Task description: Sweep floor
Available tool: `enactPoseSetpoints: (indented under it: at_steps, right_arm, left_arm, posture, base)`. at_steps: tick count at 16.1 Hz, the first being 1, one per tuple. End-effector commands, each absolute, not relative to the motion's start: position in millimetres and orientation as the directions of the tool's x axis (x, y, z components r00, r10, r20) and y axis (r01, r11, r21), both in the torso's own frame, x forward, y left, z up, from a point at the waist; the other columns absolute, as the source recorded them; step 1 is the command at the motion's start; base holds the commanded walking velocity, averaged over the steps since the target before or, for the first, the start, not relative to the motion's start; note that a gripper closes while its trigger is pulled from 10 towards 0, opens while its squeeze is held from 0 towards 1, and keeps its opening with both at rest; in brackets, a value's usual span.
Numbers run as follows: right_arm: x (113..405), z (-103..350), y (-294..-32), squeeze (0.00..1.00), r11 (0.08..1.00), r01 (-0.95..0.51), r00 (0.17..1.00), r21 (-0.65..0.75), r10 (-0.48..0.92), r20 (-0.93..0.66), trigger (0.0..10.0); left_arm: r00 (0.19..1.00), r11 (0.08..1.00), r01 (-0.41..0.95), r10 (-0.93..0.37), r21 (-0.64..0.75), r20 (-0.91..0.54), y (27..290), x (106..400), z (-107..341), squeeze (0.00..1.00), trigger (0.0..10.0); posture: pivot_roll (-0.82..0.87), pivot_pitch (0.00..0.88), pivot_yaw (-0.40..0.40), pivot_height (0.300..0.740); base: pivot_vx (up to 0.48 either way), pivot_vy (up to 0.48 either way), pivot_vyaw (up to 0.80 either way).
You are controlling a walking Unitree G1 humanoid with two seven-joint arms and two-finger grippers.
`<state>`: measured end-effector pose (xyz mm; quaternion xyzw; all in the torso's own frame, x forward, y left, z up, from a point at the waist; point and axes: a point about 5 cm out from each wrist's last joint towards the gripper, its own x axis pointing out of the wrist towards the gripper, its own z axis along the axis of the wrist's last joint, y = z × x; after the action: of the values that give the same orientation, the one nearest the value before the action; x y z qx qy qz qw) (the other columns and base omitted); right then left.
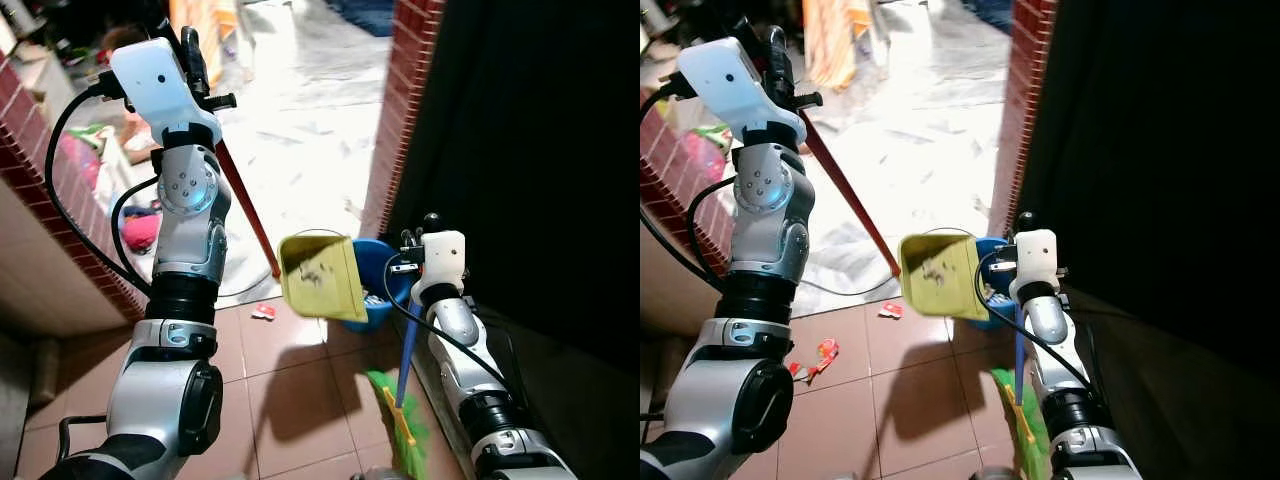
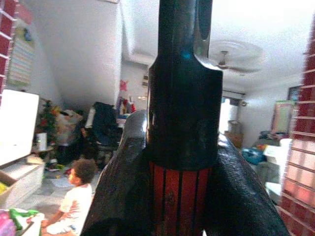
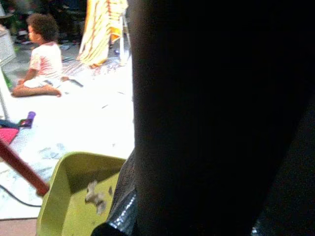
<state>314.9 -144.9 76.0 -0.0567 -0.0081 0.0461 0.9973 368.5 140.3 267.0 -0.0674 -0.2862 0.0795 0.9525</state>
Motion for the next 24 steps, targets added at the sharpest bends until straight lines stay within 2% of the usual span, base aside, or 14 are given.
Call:
enactPoseSetpoints:
  at_steps: [1,9,11,19,24]
  right_arm:
    - [318.3,84.6,-140.8,0.0,0.988,-0.105,0.993,-0.114,0.112,0.048,10.0]
    - [316.8,82.1,-139.0,0.0,0.987,-0.112,0.992,-0.116,0.118,0.039,10.0]
    - [317.0,82.2,-139.2,0.0,0.986,-0.115,0.992,-0.117,0.12,0.037,10.0]
    - [315.8,77.7,-139.7,0.0,0.982,-0.129,0.991,-0.136,0.131,0.009,10.0]
    - [301.7,74.1,-164.2,0.0,0.978,-0.086,0.996,-0.188,0.086,-0.006,10.0]
  left_arm:
    - [0.771,0.978,-0.098,0.192,-0.185,0.608,141.7,363.2,283.5,0.0,10.0]
    - [0.785,0.979,-0.08,0.177,-0.186,0.593,137.3,363.4,278.7,0.0,10.0]
    - [0.791,0.978,-0.076,0.177,-0.194,0.586,136.3,363.5,277.4,0.0,10.0]
    - [0.815,0.978,-0.028,0.141,-0.205,0.562,127.6,361.8,268.8,0.0,10.0]
    - [0.833,0.979,0.021,0.095,-0.204,0.546,109.0,362.1,258.4,0.0,10.0]
  posture:
    - [-0.07,0.0,0.03,0.74]
    - [-0.07,0.0,0.03,0.74]
    - [-0.07,0.0,0.028,0.74]
    - [-0.07,0.0,0.025,0.74]
    - [-0.15,0.0,0.045,0.74]
  base:
    - [0.45,0.0,0.0]
    - [0.449,0.0,0.0]
    - [0.362,0.0,-0.56]
    - [0.0,0.0,0.0]
    - [0.0,0.0,0.0]
